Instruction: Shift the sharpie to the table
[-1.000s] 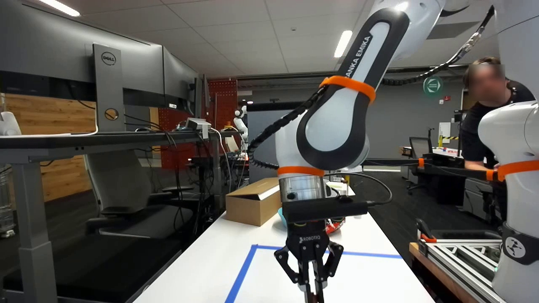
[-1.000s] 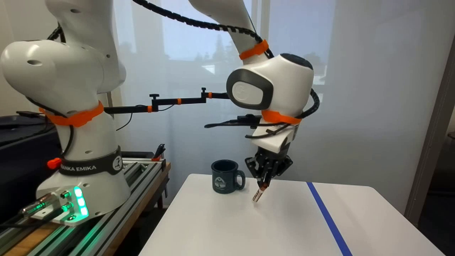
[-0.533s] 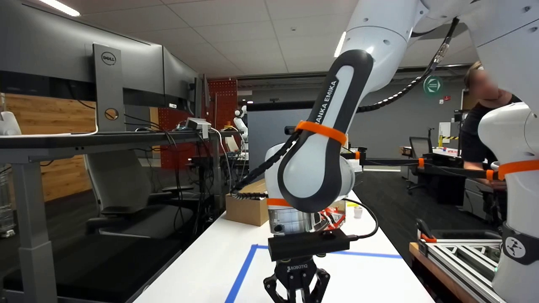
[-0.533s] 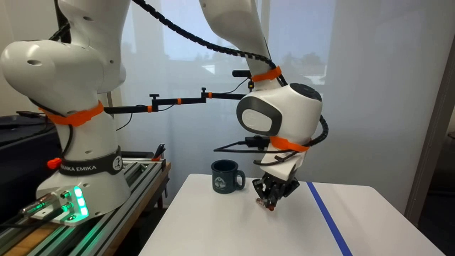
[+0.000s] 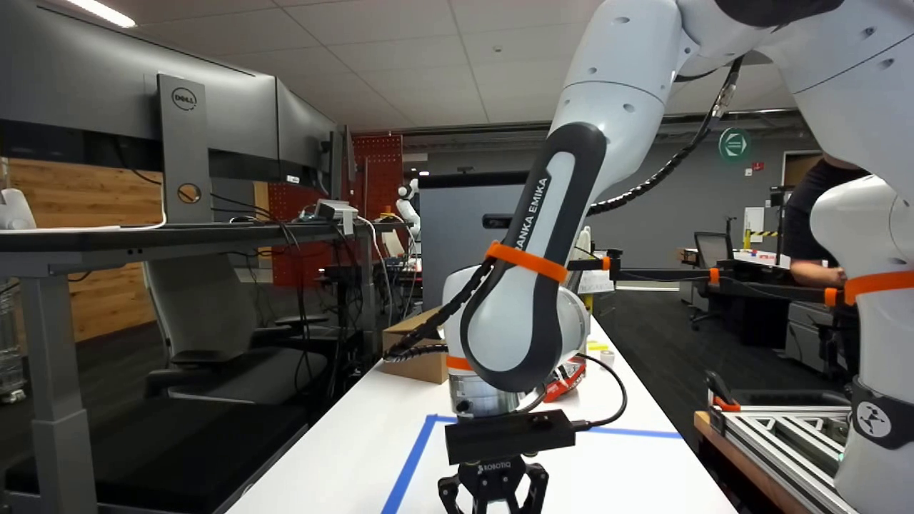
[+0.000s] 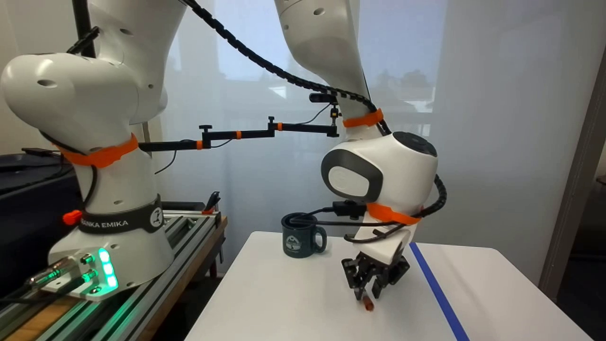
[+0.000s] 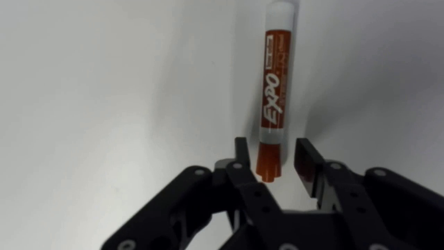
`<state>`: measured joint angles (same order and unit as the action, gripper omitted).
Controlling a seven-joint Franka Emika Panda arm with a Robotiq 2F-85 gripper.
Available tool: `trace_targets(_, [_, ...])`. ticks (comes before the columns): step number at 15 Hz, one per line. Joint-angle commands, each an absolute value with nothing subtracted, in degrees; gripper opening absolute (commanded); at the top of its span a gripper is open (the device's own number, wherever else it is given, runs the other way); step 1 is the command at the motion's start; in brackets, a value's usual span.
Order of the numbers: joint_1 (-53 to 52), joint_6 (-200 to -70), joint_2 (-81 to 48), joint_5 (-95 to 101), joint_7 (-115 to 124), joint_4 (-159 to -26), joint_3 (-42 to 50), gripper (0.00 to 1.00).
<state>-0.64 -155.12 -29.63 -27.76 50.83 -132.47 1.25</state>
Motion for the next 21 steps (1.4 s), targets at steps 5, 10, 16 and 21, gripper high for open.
trace_targets(5, [-9.02,-155.25,-18.05,-20.10,62.17,-139.07,5.92,1.00])
trace_targets(10, [-17.48,-153.74,-6.20,-0.87,80.52,-145.88,17.57,1.00])
trace_targets(16, [-9.77,-136.31,10.67,13.26,90.74,-147.15,12.20,1.00])
trace_targets(21, [-3.91,-129.78,13.25,8.21,87.57,-144.73,4.20,1.00])
